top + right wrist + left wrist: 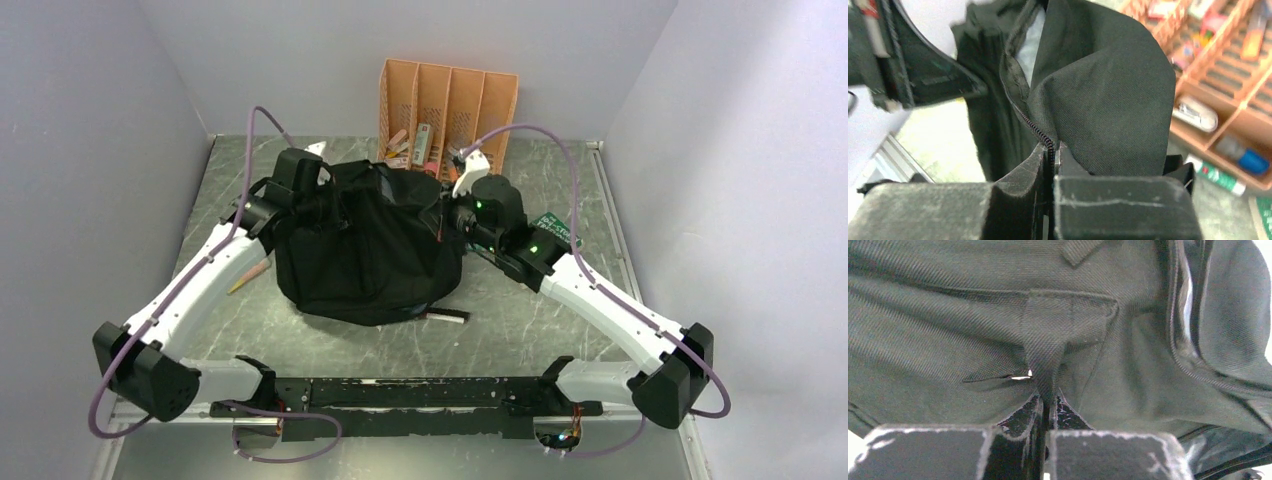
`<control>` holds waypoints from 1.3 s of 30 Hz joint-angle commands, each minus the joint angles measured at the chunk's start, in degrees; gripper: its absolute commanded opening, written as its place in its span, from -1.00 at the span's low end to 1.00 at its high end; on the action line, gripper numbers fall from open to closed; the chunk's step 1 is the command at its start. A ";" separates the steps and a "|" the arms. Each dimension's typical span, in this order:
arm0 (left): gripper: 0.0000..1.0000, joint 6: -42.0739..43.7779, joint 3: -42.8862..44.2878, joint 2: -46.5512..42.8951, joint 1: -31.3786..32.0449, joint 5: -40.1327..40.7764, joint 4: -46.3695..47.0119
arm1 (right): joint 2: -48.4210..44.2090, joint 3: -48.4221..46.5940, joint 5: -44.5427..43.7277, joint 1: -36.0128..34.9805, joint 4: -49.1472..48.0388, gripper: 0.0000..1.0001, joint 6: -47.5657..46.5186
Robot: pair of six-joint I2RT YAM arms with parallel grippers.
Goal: Pack the student bag
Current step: Adjust the student bag at the center of the board.
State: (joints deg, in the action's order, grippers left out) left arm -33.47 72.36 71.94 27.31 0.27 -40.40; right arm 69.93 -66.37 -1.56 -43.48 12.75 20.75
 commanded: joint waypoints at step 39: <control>-0.90 4.45 -8.96 14.75 -0.27 -4.63 16.82 | -13.20 27.84 -6.06 0.59 5.93 0.42 13.24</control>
State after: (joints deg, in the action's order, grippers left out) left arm -29.19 63.35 86.35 27.38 -3.92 -26.83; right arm 58.89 -39.48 -9.19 -43.09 17.80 32.56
